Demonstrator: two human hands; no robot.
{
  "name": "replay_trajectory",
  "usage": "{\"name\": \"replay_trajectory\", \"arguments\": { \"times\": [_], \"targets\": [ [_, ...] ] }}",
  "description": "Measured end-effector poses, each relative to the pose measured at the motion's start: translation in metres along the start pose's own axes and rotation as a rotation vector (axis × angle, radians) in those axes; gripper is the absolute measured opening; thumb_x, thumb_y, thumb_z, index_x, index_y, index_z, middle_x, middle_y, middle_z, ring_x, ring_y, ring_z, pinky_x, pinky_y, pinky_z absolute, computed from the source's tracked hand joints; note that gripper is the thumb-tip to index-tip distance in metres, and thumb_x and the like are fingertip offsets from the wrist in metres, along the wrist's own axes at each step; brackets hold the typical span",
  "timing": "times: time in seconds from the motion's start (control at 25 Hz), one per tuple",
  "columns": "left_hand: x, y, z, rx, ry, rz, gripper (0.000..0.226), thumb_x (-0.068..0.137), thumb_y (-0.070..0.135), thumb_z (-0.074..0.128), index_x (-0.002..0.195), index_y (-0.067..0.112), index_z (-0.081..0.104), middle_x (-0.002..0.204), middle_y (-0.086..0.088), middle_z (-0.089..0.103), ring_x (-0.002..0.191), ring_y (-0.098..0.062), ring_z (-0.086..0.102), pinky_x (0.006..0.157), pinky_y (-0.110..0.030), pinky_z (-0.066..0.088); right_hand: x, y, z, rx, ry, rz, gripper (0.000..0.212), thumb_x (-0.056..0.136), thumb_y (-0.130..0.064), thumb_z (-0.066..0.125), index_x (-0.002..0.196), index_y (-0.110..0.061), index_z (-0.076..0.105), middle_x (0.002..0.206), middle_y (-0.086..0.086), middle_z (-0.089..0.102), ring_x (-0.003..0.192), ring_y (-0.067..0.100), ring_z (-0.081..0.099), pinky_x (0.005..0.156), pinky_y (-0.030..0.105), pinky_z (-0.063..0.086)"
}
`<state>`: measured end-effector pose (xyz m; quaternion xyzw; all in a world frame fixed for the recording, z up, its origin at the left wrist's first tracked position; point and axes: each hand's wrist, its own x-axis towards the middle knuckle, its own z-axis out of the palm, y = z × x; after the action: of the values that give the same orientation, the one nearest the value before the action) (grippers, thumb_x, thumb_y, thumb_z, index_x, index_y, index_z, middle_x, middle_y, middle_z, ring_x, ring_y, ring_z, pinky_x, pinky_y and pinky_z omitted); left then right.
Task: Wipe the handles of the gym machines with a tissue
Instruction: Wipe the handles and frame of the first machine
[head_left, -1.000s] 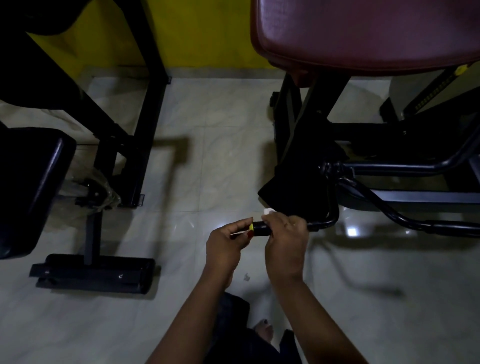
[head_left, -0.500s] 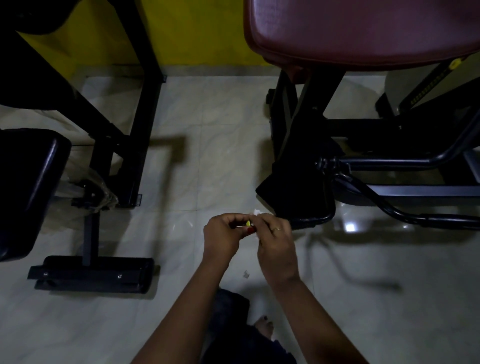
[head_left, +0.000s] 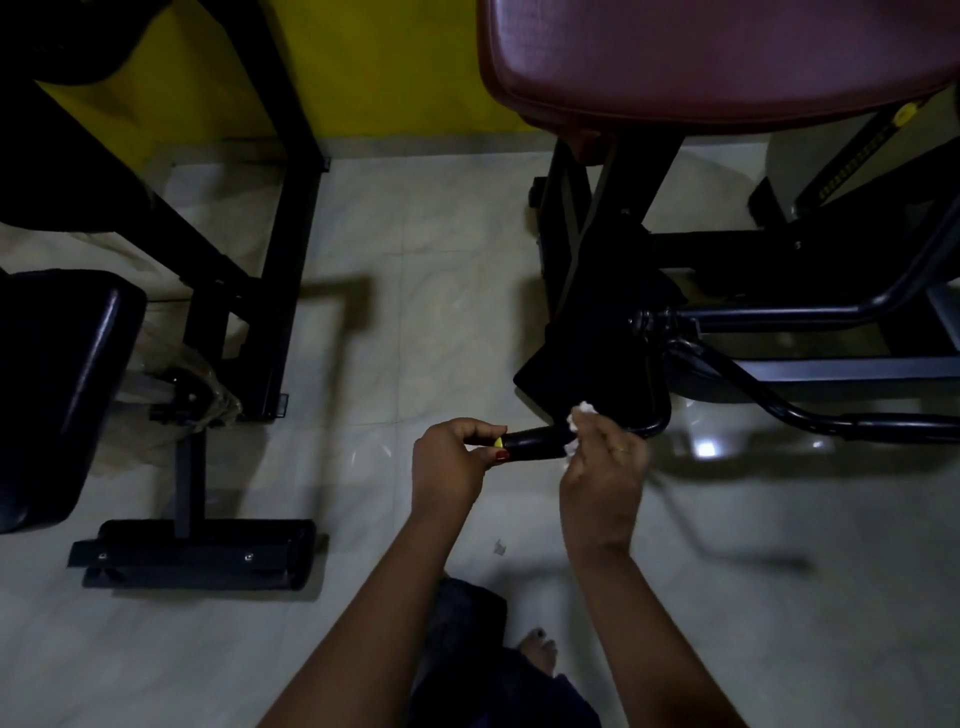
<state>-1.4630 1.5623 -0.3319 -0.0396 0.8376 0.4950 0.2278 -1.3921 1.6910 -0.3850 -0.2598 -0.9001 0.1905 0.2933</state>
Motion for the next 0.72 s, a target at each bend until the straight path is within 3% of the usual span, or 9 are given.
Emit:
{"name": "replay_trajectory", "arguments": {
  "times": [0.08, 0.16, 0.24, 0.32, 0.4, 0.52, 0.56, 0.64, 0.72],
  "targets": [
    [0.001, 0.001, 0.0, 0.052, -0.008, 0.036, 0.022, 0.077, 0.006, 0.076, 0.089, 0.025, 0.078, 0.083, 0.014, 0.07, 0.063, -0.002, 0.058, 0.061, -0.016, 0.041, -0.012, -0.016, 0.004, -0.022, 0.029, -0.006, 0.035, 0.089, -0.004, 0.042, 0.111, 0.0, 0.069, 0.114, 0.013, 0.067, 0.1, 0.027, 0.053, 0.099, 0.021, 0.033],
    [0.003, 0.003, -0.001, 0.082, -0.022, 0.051, 0.018, 0.076, 0.009, 0.078, 0.088, 0.023, 0.078, 0.083, 0.014, 0.071, 0.065, -0.002, 0.06, 0.064, -0.015, 0.044, -0.03, -0.032, 0.005, 0.009, -0.02, -0.216, 0.032, 0.093, -0.003, 0.043, 0.112, 0.001, 0.068, 0.115, 0.013, 0.066, 0.103, 0.023, 0.051, 0.098, 0.025, 0.04],
    [0.006, 0.004, -0.002, 0.128, -0.02, 0.047, 0.019, 0.076, 0.009, 0.077, 0.086, 0.025, 0.078, 0.083, 0.015, 0.071, 0.07, -0.001, 0.061, 0.064, -0.008, 0.042, -0.026, -0.038, 0.001, 0.082, 0.031, -0.164, 0.028, 0.089, -0.001, 0.046, 0.107, 0.0, 0.068, 0.111, 0.013, 0.065, 0.104, 0.02, 0.053, 0.091, 0.031, 0.046],
    [0.009, 0.002, -0.003, 0.188, -0.021, 0.045, 0.023, 0.076, 0.007, 0.076, 0.086, 0.028, 0.077, 0.083, 0.017, 0.067, 0.075, 0.002, 0.059, 0.061, -0.002, 0.038, -0.019, -0.048, -0.002, 0.234, 0.206, 0.276, 0.023, 0.088, 0.003, 0.049, 0.102, -0.002, 0.066, 0.111, 0.012, 0.063, 0.1, 0.011, 0.057, 0.086, 0.021, 0.048],
    [0.012, 0.002, -0.004, 0.216, -0.052, 0.067, 0.023, 0.075, 0.008, 0.078, 0.086, 0.028, 0.077, 0.083, 0.017, 0.066, 0.077, 0.001, 0.059, 0.063, -0.001, 0.038, -0.009, -0.068, 0.0, 0.463, 0.353, 0.865, 0.021, 0.089, 0.005, 0.053, 0.106, -0.005, 0.062, 0.113, 0.011, 0.061, 0.087, -0.002, 0.061, 0.075, 0.007, 0.047],
    [0.015, 0.005, -0.008, 0.225, -0.092, 0.091, 0.02, 0.074, 0.01, 0.081, 0.084, 0.027, 0.076, 0.082, 0.017, 0.065, 0.081, -0.001, 0.06, 0.065, -0.004, 0.038, -0.008, -0.095, 0.02, 1.01, 0.269, 1.639, 0.028, 0.093, 0.002, 0.05, 0.116, -0.011, 0.06, 0.106, 0.008, 0.067, 0.073, 0.008, 0.063, 0.06, 0.014, 0.047],
    [0.016, 0.006, -0.009, 0.234, -0.101, 0.093, 0.02, 0.075, 0.01, 0.08, 0.084, 0.027, 0.076, 0.084, 0.017, 0.065, 0.082, -0.002, 0.06, 0.065, -0.006, 0.038, -0.008, -0.094, 0.025, 1.249, 0.185, 1.774, 0.031, 0.095, 0.002, 0.047, 0.12, -0.009, 0.061, 0.1, 0.009, 0.068, 0.069, 0.011, 0.062, 0.056, 0.016, 0.046],
    [0.016, 0.006, -0.01, 0.286, -0.103, 0.111, 0.018, 0.076, 0.012, 0.079, 0.087, 0.026, 0.075, 0.091, 0.013, 0.065, 0.086, -0.002, 0.057, 0.065, -0.007, 0.035, -0.005, -0.082, 0.028, 1.524, 0.011, 1.818, 0.033, 0.097, 0.0, 0.044, 0.125, -0.006, 0.06, 0.097, 0.009, 0.067, 0.073, 0.014, 0.061, 0.054, 0.016, 0.048],
    [0.016, 0.006, -0.009, 0.334, -0.093, 0.126, 0.018, 0.077, 0.015, 0.079, 0.089, 0.027, 0.075, 0.099, 0.012, 0.059, 0.091, -0.001, 0.051, 0.067, -0.011, 0.034, -0.005, -0.063, 0.031, 1.614, -0.002, 1.695, 0.035, 0.097, 0.004, 0.042, 0.13, 0.003, 0.053, 0.102, 0.006, 0.07, 0.089, 0.017, 0.062, 0.074, 0.019, 0.052]
  ]
}}
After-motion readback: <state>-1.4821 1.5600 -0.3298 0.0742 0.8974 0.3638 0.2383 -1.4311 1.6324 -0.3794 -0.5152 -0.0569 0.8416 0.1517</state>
